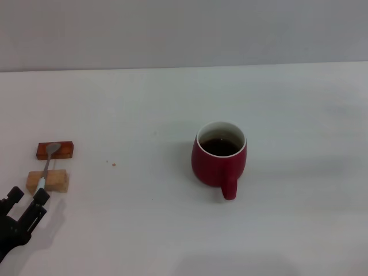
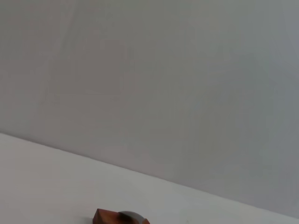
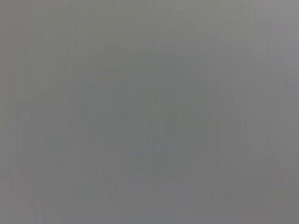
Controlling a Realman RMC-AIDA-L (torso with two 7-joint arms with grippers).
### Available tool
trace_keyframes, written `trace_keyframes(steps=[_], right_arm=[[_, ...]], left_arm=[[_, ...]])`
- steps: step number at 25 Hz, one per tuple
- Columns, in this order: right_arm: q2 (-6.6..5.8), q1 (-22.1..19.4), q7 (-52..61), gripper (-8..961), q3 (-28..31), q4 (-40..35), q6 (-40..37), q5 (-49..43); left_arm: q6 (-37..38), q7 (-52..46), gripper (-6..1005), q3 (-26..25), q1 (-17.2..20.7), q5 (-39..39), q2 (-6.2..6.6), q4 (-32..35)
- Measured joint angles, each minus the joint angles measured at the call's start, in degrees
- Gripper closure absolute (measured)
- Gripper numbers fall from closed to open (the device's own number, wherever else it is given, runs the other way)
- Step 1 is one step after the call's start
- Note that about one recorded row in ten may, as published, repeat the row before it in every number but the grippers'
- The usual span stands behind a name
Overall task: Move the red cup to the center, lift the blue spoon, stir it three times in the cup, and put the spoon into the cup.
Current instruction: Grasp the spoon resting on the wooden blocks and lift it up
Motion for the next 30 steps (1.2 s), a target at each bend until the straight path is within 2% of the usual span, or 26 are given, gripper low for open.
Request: trace_keyframes(steps=[30], right_arm=[[-0.09, 0.7, 0.0, 490, 0.0, 0.0, 0.0, 0.0]], left_arm=[[-2.6, 0.7, 318, 0.8, 0.1, 0.0, 0.09, -0.5]])
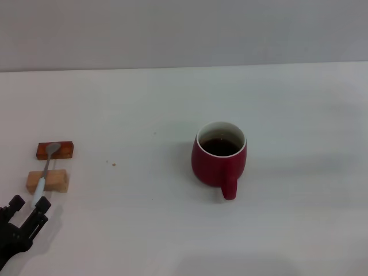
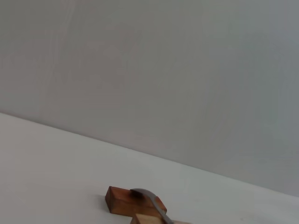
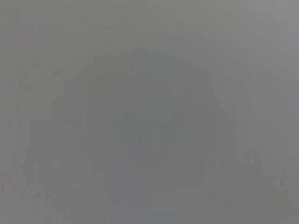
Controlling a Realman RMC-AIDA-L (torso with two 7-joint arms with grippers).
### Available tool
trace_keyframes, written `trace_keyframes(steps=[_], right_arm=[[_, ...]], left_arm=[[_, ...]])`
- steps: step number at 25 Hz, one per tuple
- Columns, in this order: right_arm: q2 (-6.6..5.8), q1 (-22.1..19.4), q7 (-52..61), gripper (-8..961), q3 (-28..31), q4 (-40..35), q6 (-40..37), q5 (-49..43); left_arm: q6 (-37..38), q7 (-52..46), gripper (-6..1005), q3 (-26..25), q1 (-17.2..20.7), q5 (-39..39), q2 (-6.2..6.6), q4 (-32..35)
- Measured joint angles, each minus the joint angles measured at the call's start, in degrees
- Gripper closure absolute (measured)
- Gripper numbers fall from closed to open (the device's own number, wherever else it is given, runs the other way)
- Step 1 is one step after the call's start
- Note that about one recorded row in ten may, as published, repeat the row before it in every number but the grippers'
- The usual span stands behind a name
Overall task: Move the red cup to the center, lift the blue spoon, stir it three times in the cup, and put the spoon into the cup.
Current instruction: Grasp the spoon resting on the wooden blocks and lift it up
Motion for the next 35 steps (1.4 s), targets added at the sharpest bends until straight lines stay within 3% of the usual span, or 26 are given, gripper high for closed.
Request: trace_keyframes(steps=[30, 35], right_arm=[[-0.09, 1.2, 0.0, 491, -0.1, 0.1, 0.0, 0.0], [-0.09, 1.2, 0.0, 491, -0.1, 0.1, 0.0, 0.0]], left_arm=[[-4.2, 0.1, 319, -0.2, -1.0, 0.0, 0.00, 0.5], [-4.6, 0.1, 423, -0.2, -1.1, 0.0, 0.00, 0.5]])
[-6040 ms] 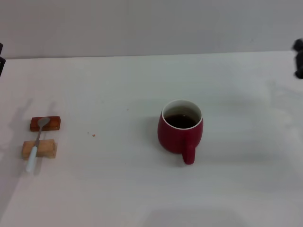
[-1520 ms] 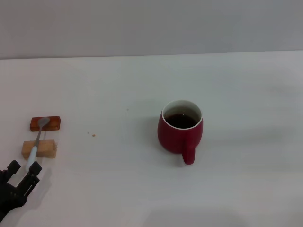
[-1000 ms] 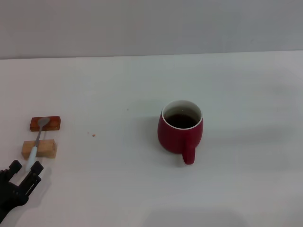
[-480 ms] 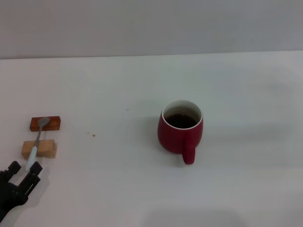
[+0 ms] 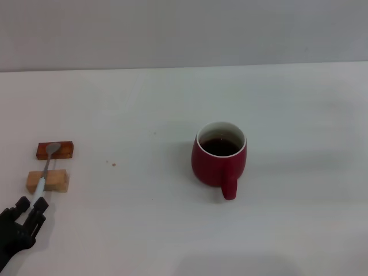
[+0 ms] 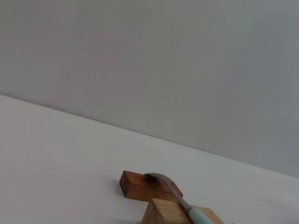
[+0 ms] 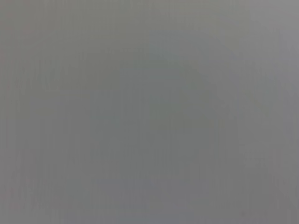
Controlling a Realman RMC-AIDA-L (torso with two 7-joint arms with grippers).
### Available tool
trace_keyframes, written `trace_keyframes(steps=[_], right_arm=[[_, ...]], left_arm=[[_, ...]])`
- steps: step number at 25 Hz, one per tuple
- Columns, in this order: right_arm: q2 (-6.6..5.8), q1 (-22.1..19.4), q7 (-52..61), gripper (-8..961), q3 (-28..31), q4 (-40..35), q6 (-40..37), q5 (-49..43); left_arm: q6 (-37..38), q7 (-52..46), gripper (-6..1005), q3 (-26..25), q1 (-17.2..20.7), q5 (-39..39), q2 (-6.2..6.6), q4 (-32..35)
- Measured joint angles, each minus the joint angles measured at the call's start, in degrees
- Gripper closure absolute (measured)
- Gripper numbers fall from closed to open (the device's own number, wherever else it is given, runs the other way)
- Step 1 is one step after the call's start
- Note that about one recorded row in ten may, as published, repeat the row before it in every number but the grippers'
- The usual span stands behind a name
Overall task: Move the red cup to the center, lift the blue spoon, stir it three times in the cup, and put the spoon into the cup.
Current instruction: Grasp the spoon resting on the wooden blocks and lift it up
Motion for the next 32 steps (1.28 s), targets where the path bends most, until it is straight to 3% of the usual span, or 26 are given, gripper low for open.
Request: trace_keyframes(steps=[11, 20, 32], right_arm=[[0.17, -0.1, 0.0, 491, 0.0, 0.1, 0.0, -0.1], [0.18, -0.1, 0.0, 490, 0.0, 0.7, 0.2, -0.3], [0.22, 0.0, 0.0, 490, -0.2, 0.9, 0.2, -0.4]], left_arm=[[0.0, 0.0, 749, -0.2, -0.1, -0.1, 0.00, 0.0], [0.2, 0.0, 859, -0.3, 0.0, -0.5, 0.00, 0.1], [0.3, 0.0, 859, -0.7, -0.2, -0.6, 0.00, 0.5]])
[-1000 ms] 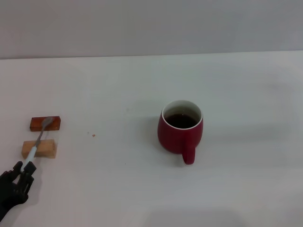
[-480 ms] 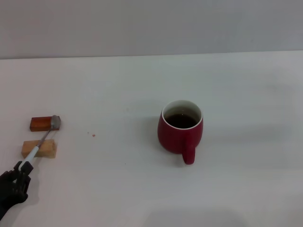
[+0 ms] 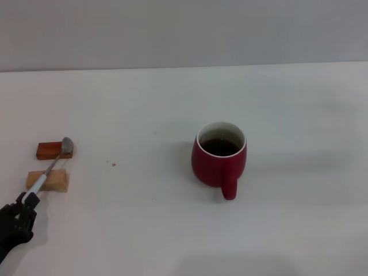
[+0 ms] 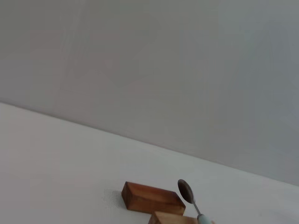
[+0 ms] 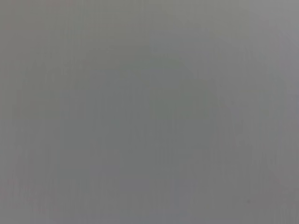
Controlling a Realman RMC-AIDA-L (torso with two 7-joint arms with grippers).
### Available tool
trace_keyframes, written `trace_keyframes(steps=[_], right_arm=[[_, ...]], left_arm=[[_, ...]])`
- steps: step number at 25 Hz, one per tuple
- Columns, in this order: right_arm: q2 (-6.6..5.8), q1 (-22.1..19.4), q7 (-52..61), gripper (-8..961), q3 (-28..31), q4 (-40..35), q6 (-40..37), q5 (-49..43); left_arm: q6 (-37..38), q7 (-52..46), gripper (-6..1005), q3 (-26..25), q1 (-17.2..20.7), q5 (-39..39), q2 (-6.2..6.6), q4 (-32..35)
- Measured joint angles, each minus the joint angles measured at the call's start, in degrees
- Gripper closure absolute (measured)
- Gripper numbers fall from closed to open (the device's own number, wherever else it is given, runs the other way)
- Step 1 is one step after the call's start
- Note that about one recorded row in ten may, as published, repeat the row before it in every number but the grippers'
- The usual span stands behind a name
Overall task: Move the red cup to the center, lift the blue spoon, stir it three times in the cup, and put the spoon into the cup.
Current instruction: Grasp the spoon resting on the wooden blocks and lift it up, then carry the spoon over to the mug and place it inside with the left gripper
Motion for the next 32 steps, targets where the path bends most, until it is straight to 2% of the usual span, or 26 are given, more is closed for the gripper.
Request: trace_keyframes(steps=[11, 20, 21, 22, 28, 30, 31, 32], right_arm=[[0.03, 0.0, 0.0, 490, 0.0, 0.2, 0.0, 0.0], [-0.09, -0.6, 0.2, 490, -0.4, 0.6, 0.0, 0.2], [-0.10, -0.7, 0.2, 490, -0.4, 0.8, 0.0, 0.2], [-0.13, -0.9, 0.2, 490, -0.4, 0.9, 0.0, 0.3], [-0.22, -1.8, 0.4, 490, -0.4, 1.2, 0.0, 0.3], [-0.22, -2.3, 0.5, 490, -0.3, 1.3, 0.0, 0.3], [-0.22, -2.5, 0.6, 490, -0.4, 1.3, 0.0, 0.3], [-0.22, -2.7, 0.6, 490, -0.3, 1.3, 0.0, 0.3]], left_arm=[[0.3, -0.5, 859, -0.4, -0.2, 0.1, 0.12, 4.0], [-0.4, -2.1, 859, -2.1, -6.0, 0.2, 1.08, 6.2], [-0.7, -3.5, 859, -2.2, -7.4, 0.3, 1.66, 7.1], [-0.7, -3.5, 859, -2.2, -7.4, 0.3, 1.66, 7.1], [-5.3, -11.0, 858, -2.4, -10.5, 3.0, 4.39, 13.9], [-6.9, -14.7, 858, -3.8, -11.2, 6.3, 5.53, 16.9], [-7.7, -18.3, 858, -6.4, -11.6, 11.1, 6.52, 19.7], [-7.7, -18.3, 858, -6.4, -11.6, 11.1, 6.52, 19.7]])
